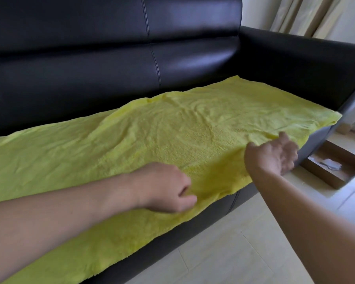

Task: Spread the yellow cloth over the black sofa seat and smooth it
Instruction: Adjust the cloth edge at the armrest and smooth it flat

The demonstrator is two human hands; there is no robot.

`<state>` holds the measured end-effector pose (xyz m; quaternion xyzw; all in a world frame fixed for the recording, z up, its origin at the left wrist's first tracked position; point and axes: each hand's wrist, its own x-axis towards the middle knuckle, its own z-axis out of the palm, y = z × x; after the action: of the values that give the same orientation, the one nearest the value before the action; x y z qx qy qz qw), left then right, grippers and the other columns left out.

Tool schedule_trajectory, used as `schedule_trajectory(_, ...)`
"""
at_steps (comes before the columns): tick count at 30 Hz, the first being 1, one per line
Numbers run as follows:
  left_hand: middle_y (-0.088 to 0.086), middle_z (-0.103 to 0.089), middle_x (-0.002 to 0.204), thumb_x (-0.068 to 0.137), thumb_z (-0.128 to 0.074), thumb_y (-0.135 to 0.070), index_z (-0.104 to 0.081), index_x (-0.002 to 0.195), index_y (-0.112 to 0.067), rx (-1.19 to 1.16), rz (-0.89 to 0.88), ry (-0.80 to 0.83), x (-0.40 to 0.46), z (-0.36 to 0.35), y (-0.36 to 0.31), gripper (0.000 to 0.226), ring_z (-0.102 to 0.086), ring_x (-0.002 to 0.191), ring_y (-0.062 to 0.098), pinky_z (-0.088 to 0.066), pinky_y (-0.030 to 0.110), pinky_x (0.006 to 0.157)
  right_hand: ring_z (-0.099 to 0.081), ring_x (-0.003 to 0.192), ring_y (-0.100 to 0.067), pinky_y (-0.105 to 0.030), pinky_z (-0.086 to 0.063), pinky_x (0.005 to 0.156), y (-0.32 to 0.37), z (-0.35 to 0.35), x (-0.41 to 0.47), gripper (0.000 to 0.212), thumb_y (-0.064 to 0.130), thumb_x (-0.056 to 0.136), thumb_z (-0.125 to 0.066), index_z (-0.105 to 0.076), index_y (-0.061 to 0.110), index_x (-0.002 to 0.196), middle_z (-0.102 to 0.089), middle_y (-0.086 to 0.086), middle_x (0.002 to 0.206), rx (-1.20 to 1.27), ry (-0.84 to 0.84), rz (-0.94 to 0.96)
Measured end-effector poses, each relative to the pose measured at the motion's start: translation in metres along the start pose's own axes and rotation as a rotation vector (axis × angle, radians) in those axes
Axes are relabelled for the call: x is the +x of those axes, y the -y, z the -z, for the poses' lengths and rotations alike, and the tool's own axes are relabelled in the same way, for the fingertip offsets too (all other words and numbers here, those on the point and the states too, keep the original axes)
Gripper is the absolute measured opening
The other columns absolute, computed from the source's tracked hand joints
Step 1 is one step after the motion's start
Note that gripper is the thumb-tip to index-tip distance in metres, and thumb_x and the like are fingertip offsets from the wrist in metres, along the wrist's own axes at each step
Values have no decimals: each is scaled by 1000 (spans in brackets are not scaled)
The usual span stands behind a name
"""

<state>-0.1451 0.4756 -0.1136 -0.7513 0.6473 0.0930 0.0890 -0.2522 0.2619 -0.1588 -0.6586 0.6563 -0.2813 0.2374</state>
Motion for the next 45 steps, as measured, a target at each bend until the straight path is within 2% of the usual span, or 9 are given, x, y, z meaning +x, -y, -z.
schedule_trajectory(5, 3, -57, 104, 95, -43, -28, -56, 97, -15, -133, 344, -519, 18, -3, 102, 18, -55, 98, 28, -46, 40, 82, -27, 136, -24, -40, -17, 114, 64, -33, -41, 41, 26, 92, -48, -48, 21, 133, -32, -3, 145, -195, 156, 861)
schedule_trajectory(9, 11, -52, 110, 94, -41, -19, -53, 103, -11, -223, 729, -597, 11, -23, 182, 17, -51, 106, 35, -44, 44, 88, -47, 123, -23, -38, -33, 106, 121, -72, -72, 35, 23, 95, -42, -59, 20, 126, -52, -1, 133, -267, 406, 1132)
schedule_trajectory(14, 11, -59, 100, 94, -41, -21, -55, 92, -8, -295, 973, -551, 6, -32, 265, 20, -56, 94, 35, -49, 40, 79, -31, 139, -24, -41, -19, 116, 165, -119, -97, 50, 41, 98, -38, -37, 24, 145, -35, -2, 151, -348, 491, 1191)
schedule_trajectory(20, 10, -63, 77, 84, -48, -10, -58, 74, -8, -331, 952, -424, 16, -36, 312, 14, -59, 70, 29, -40, 29, 54, 5, 149, -19, -48, 5, 120, 150, -145, -102, 63, 57, 98, -14, -8, 30, 155, 0, 4, 163, -483, 599, 1184)
schedule_trajectory(25, 6, -57, 82, 90, -46, -9, -48, 77, -10, -96, 975, -476, 20, -28, 315, 13, -55, 74, 29, -38, 32, 58, 9, 149, -18, -46, 6, 120, 151, -146, -101, 64, 57, 98, -12, -4, 30, 155, 5, 4, 163, -488, 599, 1189)
schedule_trajectory(28, 5, -58, 88, 87, -46, -4, -53, 82, -13, 4, 1028, -337, 25, -26, 311, 12, -58, 84, 29, -42, 34, 66, 10, 149, -17, -46, 6, 120, 150, -145, -102, 63, 57, 98, -11, -3, 30, 155, 6, 4, 163, -499, 605, 1186)
schedule_trajectory(37, 1, -66, 93, 92, -46, -15, -68, 94, -20, -353, 811, -521, 77, -15, 320, 23, -61, 84, 25, -53, 39, 74, 10, 149, -15, -44, 8, 120, 153, -144, -99, 63, 58, 98, -14, -5, 33, 155, 5, 6, 163, -493, 654, 1173)
schedule_trajectory(41, 4, -64, 86, 88, -48, -9, -60, 83, -12, -154, 873, -475, 88, -13, 317, 13, -59, 76, 26, -47, 35, 64, 10, 149, -16, -44, 8, 120, 152, -147, -98, 63, 57, 98, -13, -5, 32, 155, 5, 5, 163, -483, 658, 1179)
schedule_trajectory(45, 13, -64, 99, 88, -44, 1, -52, 103, -8, 6, 970, -514, 96, -13, 307, 19, -63, 89, 36, -40, 36, 63, 10, 149, -17, -45, 9, 120, 151, -147, -98, 63, 56, 98, -13, -5, 31, 155, 5, 4, 163, -484, 649, 1184)
